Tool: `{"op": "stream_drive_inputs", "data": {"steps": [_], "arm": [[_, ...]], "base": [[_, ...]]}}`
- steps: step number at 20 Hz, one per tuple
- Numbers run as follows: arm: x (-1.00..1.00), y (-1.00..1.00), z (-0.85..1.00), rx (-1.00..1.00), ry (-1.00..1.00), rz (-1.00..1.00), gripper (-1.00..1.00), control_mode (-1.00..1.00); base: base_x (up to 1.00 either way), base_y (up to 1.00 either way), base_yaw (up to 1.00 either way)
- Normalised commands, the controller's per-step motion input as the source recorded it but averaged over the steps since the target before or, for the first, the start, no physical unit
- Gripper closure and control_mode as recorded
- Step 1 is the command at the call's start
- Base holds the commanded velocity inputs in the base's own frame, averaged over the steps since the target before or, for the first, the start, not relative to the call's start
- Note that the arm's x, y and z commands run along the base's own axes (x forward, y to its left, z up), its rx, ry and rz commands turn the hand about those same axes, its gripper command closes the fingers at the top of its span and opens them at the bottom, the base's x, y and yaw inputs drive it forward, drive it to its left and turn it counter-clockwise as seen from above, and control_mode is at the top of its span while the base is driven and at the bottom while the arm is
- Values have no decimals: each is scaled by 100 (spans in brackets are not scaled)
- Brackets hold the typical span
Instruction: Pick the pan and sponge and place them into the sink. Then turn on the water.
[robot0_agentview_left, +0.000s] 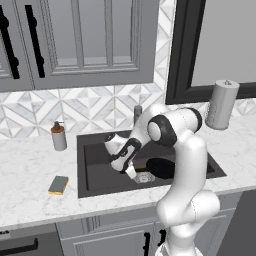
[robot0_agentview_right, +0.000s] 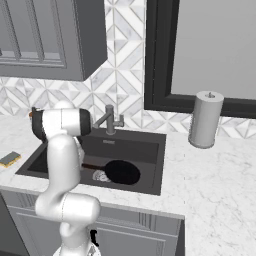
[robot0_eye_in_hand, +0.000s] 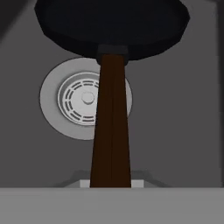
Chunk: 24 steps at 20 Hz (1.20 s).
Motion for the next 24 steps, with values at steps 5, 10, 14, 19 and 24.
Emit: {"op": "stream_drive_inputs", "data": {"steps": [5,10,14,19,24], "arm": [[15,15,-38,0,-11,0,100,-100],[3,22,-31,0,-12,-2,-100,-100],[0,12,-20,0,-15,-3,-100,-100],[0,0,-10,0,-21,-3,-100,-100],[-45,10,18,2,-36,0,-100,-100]], "base": [[0,0,0],[0,0,0],[0,0,0],[0,0,0],[0,0,0]]}}
